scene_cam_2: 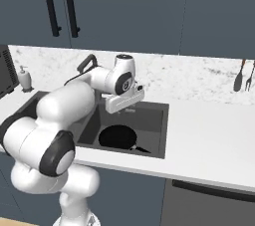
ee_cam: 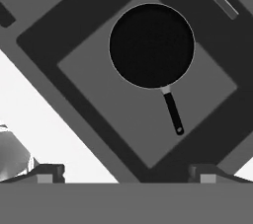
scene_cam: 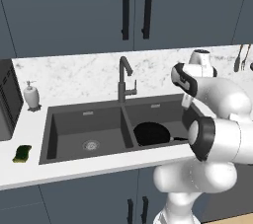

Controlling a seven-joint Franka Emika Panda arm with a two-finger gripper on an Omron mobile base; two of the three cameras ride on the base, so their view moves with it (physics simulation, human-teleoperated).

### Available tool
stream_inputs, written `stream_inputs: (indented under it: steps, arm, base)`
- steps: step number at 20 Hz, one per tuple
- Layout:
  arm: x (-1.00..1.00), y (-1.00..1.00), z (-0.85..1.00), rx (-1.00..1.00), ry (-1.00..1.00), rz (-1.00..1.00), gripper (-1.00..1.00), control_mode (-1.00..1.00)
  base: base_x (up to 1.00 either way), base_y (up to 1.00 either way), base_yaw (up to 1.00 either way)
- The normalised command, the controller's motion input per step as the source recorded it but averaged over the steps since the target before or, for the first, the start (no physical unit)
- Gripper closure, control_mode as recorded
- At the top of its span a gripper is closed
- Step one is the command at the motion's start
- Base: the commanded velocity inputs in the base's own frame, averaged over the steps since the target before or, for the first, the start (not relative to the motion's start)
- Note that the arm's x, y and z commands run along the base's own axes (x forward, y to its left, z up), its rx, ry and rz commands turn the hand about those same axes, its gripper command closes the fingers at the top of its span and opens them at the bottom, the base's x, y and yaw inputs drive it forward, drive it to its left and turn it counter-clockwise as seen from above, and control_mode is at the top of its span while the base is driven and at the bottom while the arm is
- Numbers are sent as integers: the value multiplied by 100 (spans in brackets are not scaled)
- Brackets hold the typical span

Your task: Pick the pan and sponge and place them into the sink. Then turn on the water.

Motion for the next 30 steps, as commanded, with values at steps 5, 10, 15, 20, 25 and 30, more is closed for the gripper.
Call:
stream_inputs:
  steps: [5,10,15,20,25,30]
  arm:
    - [-23,34,3,0,3,-33,-100,-100]
    - [-20,1,33,2,25,-70,-100,-100]
    - [-4,0,16,0,26,-75,-100,-100]
    - [-3,3,0,0,3,-44,-100,-100]
    - [-5,0,0,0,-2,0,-100,-100]
    - [-19,18,0,0,-19,0,-100,-100]
  base:
    - [0,0,0]
    - [0,0,0]
    - [0,0,0]
    - [0,0,0]
    - [0,0,0]
    - [0,0,0]
